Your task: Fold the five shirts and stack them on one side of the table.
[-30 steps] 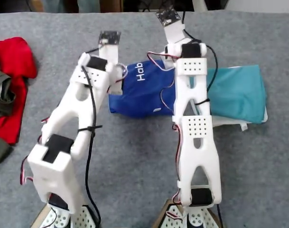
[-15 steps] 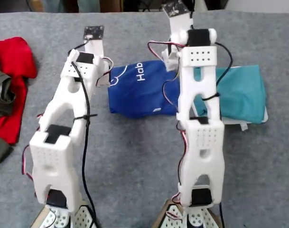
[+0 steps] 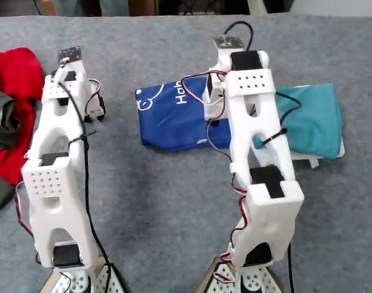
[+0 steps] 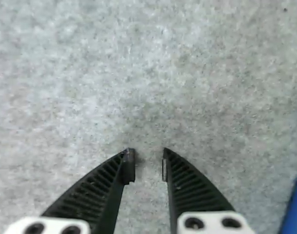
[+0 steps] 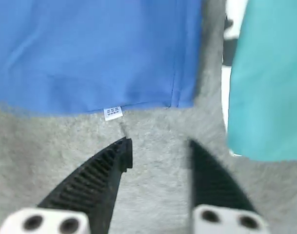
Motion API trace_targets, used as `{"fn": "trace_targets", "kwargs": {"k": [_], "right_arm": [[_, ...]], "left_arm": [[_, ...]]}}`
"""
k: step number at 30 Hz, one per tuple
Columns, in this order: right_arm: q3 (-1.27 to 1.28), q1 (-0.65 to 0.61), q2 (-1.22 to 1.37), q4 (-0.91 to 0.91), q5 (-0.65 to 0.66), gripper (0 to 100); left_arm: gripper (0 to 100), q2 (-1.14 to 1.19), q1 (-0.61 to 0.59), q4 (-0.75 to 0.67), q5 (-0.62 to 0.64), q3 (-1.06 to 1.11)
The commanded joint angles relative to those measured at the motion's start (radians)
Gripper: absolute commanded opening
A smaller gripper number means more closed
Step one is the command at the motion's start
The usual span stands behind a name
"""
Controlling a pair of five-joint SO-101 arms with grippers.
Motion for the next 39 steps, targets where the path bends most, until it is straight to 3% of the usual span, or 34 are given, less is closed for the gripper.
{"fn": "trace_targets", "kwargs": {"k": [1, 15, 26, 28, 33, 39], "right_arm": [[-0.021, -0.020, 0.045, -0.005, -0.086, 33.3], [-0.360, -0.069, 0.398, -0.003, -0.241, 34.0], [-0.550, -0.068, 0.677, 0.002, -0.236, 33.5], [-0.582, -0.068, 0.716, 0.018, -0.235, 30.4], [-0.624, -0.064, 0.776, 0.028, -0.235, 7.6], [-0.648, -0.064, 0.782, 0.031, -0.235, 6.6]], "left_arm": [[10, 0.011, -0.039, -0.005, -0.002, -0.031], [9, 0.017, -0.027, 0.005, -0.002, -0.041], [9, 0.017, -0.027, 0.003, -0.005, -0.041], [9, 0.018, -0.027, 0.003, -0.005, -0.041], [9, 0.018, -0.027, 0.003, -0.008, -0.041], [9, 0.018, -0.028, 0.005, -0.009, -0.041]]}}
